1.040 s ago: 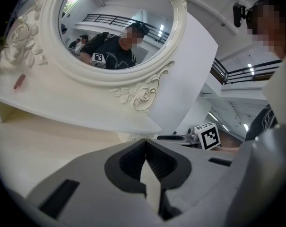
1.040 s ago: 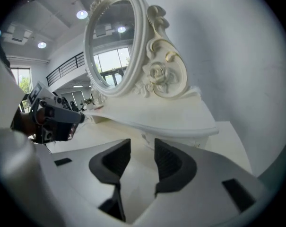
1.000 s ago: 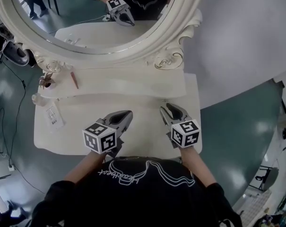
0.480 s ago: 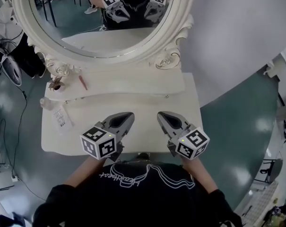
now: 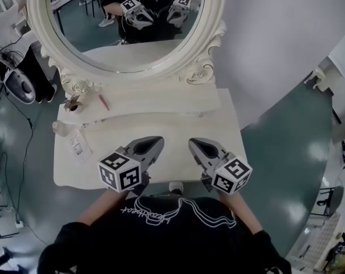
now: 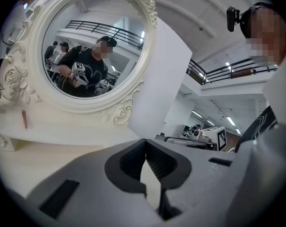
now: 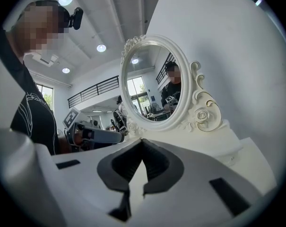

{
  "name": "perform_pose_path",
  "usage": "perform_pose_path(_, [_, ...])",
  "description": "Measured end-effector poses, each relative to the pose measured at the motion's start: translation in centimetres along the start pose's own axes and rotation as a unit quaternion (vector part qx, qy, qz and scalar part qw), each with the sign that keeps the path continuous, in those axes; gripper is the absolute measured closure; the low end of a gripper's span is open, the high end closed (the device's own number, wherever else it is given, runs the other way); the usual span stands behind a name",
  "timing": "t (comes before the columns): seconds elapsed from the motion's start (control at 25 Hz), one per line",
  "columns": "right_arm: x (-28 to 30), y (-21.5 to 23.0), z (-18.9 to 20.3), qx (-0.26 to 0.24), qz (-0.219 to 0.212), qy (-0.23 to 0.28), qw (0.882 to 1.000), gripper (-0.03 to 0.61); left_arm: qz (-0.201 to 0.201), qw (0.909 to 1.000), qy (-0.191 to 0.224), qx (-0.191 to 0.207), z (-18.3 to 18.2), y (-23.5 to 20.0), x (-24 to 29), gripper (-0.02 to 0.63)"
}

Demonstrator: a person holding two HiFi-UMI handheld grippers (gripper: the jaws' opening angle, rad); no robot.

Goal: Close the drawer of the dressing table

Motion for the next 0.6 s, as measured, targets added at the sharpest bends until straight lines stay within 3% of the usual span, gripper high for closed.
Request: perform_pose_path(0.6, [0.3,0.4,0.8,0.006,0.028,-0.019,0.999,0.575,0.003,1.0000,-0.002,0.001,0.3,-1.0,0.1,0.609])
Point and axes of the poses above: the fingertips, and each gripper's own axes: x forward along the fingers, y to its right, z out of its underside, the point moved 9 cm from there along -x, backward along the fingers, and after that the axes turned 11 degrees about x, right-handed, at the moved point
